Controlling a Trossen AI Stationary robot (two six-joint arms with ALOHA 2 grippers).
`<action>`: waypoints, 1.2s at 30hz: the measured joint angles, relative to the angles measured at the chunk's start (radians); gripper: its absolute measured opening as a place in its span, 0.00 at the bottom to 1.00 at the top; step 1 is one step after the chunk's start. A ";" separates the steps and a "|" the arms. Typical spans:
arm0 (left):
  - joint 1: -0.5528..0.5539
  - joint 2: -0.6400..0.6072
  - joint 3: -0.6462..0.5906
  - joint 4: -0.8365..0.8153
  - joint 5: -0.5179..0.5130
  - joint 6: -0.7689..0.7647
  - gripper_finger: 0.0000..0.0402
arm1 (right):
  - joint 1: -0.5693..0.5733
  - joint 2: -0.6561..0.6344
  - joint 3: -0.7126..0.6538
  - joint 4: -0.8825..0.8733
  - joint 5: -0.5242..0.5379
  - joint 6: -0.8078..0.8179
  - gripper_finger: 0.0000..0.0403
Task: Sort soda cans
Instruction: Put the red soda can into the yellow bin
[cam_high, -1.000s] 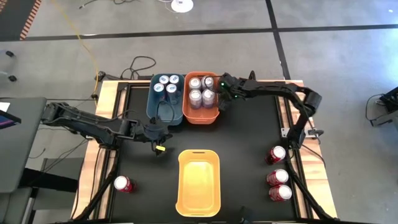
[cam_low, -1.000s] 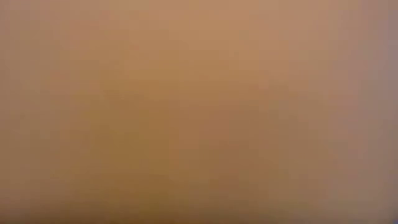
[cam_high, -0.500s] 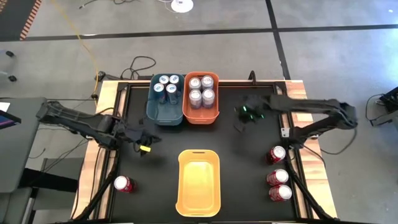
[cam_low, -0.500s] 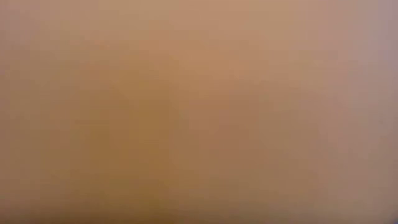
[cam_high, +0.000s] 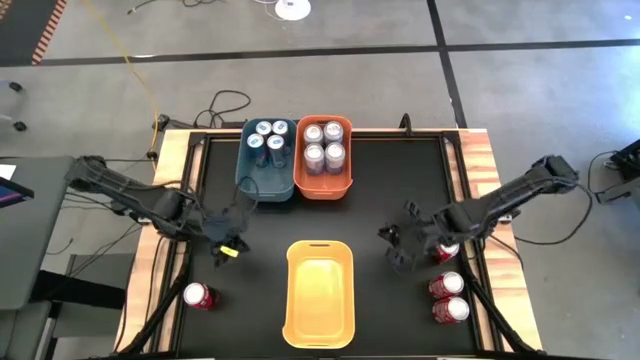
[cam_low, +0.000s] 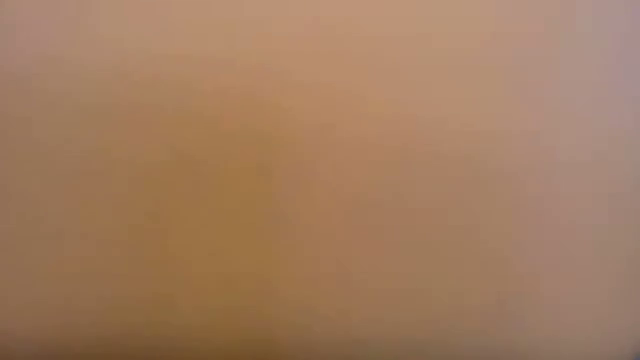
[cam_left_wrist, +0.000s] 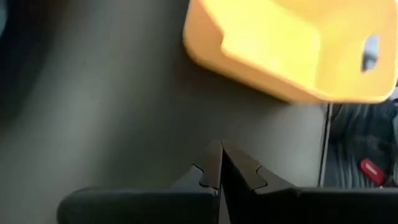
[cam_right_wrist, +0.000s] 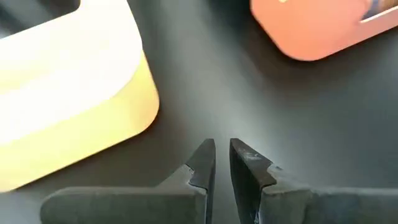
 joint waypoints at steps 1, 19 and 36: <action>-0.016 0.007 0.029 -0.065 0.000 -0.043 0.00 | 0.018 0.009 0.000 -0.001 0.041 0.016 0.16; -0.434 0.129 0.137 -0.376 0.043 -0.857 0.17 | 0.066 0.330 0.000 0.174 0.412 -0.062 0.34; -0.519 0.217 0.137 -0.275 0.141 -1.021 0.80 | 0.045 0.330 0.000 0.227 0.409 -0.055 0.93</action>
